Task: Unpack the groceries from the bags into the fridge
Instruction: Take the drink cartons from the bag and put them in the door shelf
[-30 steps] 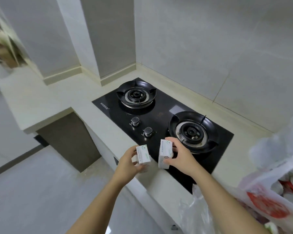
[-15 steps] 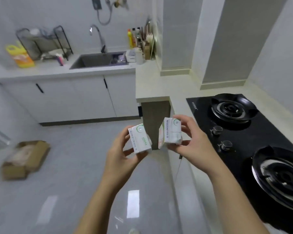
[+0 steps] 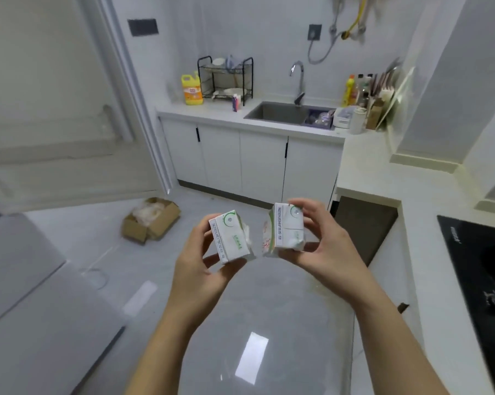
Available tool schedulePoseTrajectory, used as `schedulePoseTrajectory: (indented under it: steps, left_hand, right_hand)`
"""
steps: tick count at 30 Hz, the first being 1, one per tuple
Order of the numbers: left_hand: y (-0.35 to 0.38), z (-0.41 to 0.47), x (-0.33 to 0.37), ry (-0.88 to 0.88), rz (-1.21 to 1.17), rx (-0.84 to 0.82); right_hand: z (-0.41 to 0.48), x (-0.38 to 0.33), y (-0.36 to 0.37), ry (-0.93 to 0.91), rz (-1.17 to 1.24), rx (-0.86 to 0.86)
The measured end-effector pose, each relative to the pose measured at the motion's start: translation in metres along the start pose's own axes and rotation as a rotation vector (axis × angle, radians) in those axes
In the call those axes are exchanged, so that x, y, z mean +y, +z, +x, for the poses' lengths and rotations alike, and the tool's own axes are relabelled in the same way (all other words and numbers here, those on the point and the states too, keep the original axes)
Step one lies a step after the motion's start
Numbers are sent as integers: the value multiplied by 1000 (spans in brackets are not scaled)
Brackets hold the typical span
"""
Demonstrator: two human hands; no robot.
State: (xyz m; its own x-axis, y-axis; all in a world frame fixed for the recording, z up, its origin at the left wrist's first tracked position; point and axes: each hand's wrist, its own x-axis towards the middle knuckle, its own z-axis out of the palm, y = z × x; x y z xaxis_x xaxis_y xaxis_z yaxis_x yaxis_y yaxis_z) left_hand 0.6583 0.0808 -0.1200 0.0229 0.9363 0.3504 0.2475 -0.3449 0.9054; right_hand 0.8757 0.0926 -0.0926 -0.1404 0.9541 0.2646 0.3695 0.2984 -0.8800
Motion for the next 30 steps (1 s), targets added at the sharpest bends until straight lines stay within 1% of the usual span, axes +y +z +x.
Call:
schedulePoseTrajectory:
  steps: [5,9,15,21,25,30]
  left_hand:
    - [-84,-16,-8,-41,-6,138]
    - [-142,-27,-15,-50,56,212]
    - [-223,-28,-28,-29,170,303]
    - [-261,-15,-46,-9,201,357]
    - [-278,8,-51,9,184,453]
    - [-306,47,-56,96,223,555]
  right_hand:
    - [23,-35,76,-91,58,-102]
    - [35,-57,131,-134,102,-162]
    - [59,-82,212,-183,148,-195]
    - [94,-92,251,-248,130,-217]
    - [132,-101,272,-323,179,-202]
    - [191,-116,297,-446,296,-248]
